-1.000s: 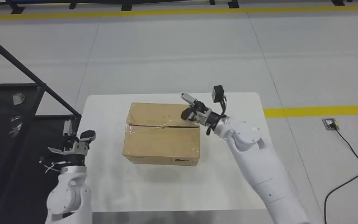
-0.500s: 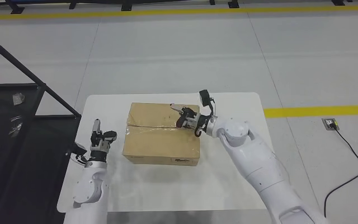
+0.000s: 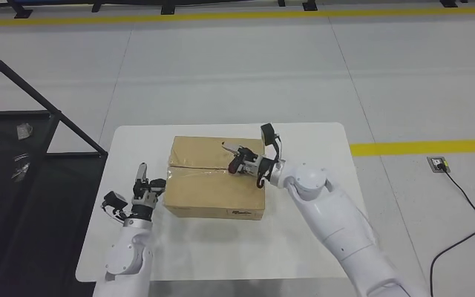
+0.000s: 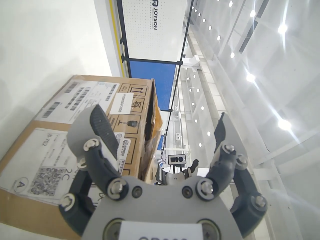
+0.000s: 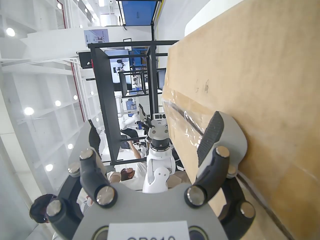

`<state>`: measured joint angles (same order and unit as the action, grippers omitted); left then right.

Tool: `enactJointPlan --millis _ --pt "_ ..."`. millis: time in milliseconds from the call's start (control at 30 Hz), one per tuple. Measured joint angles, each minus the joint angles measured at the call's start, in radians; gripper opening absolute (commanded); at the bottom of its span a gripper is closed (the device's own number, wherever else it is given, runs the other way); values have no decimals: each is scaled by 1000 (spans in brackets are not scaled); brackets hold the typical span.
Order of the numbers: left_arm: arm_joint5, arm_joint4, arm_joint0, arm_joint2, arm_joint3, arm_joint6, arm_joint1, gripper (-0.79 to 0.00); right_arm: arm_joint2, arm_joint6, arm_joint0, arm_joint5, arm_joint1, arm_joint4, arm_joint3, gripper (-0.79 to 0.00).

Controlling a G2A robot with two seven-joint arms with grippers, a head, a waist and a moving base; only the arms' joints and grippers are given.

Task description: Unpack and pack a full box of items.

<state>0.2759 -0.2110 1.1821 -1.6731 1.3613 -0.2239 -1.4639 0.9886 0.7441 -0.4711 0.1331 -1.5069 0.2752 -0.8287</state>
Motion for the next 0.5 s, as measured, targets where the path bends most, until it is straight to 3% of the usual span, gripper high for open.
enactJointPlan --millis 500 --pt "8 -20 37 53 32 2 2 0 -169 -174 78 31 -124 56 155 0"
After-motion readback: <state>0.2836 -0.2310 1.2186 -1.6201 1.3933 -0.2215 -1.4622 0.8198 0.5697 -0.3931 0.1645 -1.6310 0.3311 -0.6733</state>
